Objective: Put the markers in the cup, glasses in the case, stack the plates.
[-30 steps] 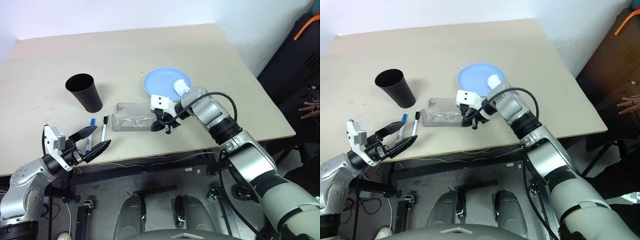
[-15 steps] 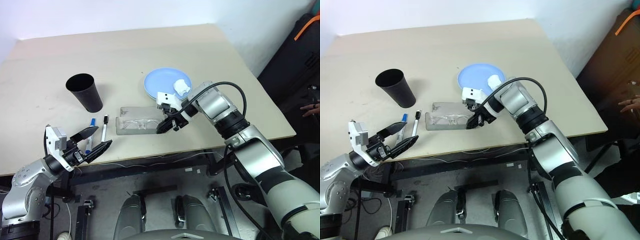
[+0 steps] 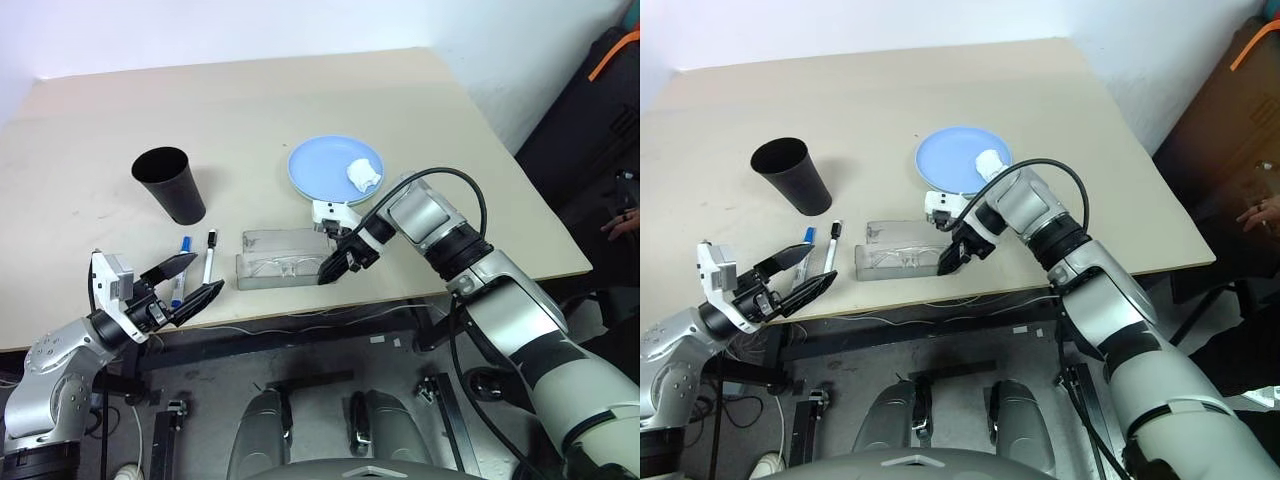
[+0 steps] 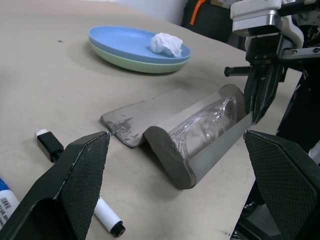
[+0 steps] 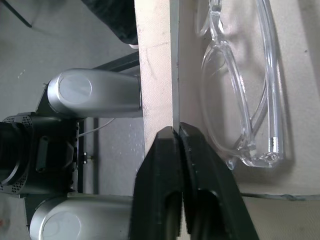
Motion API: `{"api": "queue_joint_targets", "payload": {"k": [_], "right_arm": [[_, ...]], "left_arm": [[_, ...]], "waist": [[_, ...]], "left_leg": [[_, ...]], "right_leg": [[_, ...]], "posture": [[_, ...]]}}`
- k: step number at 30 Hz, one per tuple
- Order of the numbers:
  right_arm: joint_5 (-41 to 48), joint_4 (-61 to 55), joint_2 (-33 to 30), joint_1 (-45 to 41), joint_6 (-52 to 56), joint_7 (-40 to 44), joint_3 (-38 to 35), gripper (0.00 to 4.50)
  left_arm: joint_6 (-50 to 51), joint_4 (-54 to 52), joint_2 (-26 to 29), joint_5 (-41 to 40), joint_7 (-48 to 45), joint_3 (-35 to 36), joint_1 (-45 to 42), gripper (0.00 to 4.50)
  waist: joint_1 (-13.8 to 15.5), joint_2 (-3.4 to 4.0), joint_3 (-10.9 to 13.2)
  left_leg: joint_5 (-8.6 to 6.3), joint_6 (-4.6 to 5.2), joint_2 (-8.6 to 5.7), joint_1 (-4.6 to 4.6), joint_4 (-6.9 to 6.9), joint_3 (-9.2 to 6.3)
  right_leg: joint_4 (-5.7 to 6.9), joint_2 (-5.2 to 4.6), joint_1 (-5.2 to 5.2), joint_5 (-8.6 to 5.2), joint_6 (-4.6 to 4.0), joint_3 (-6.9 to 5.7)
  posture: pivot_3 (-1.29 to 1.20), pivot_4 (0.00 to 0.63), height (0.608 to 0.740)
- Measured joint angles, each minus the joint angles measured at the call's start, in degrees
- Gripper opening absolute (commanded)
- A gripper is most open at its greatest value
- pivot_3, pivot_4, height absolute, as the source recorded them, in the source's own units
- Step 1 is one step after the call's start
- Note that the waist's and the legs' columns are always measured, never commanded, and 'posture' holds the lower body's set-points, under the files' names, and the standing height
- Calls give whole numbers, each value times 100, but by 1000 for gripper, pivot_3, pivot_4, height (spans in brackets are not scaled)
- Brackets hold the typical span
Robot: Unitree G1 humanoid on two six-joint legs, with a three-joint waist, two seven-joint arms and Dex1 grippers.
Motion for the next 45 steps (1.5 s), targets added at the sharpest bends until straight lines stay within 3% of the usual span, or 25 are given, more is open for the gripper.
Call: {"api": "queue_joint_targets", "payload": {"k": [9,19,30,37,45], "right_arm": [[38,246,69,-130,-245,-55,-61,3815],[120,211,-13,-183,-87,-119,-240,3815],[501,-9,-81,-185,24,-64,-564,3815],[763,761,253,-757,-173,-1150,-1475,3815],[653,1362,513,-620,-818,-2390,-1800,3815]], "left_arm": [[18,-8,1,-21,43,2,83,4500],[37,-32,1,-37,51,0,-31,4500],[140,-31,1,-52,48,0,-75,4500],[205,-32,3,-105,46,6,-89,4500],[235,-31,16,-144,45,10,-124,4500]], "waist": [[-10,-1,0],[8,1,2],[13,1,2],[6,0,1],[11,1,1]], "left_leg": [[-13,-20,2,54,-7,-14],[-12,-20,20,39,-15,-13],[1,-7,23,-1,-6,0],[-8,-23,26,0,-9,-2],[3,-7,26,-9,-7,9]], "right_leg": [[-10,2,4,26,-52,-2],[-36,12,-9,67,-82,-20],[-32,20,-30,65,-42,-14],[-27,21,-35,57,-62,-15],[-30,20,-39,65,-41,-10]], "posture": [[0,150,738],[0,150,738],[0,150,738],[0,150,738],[0,150,738]]}}
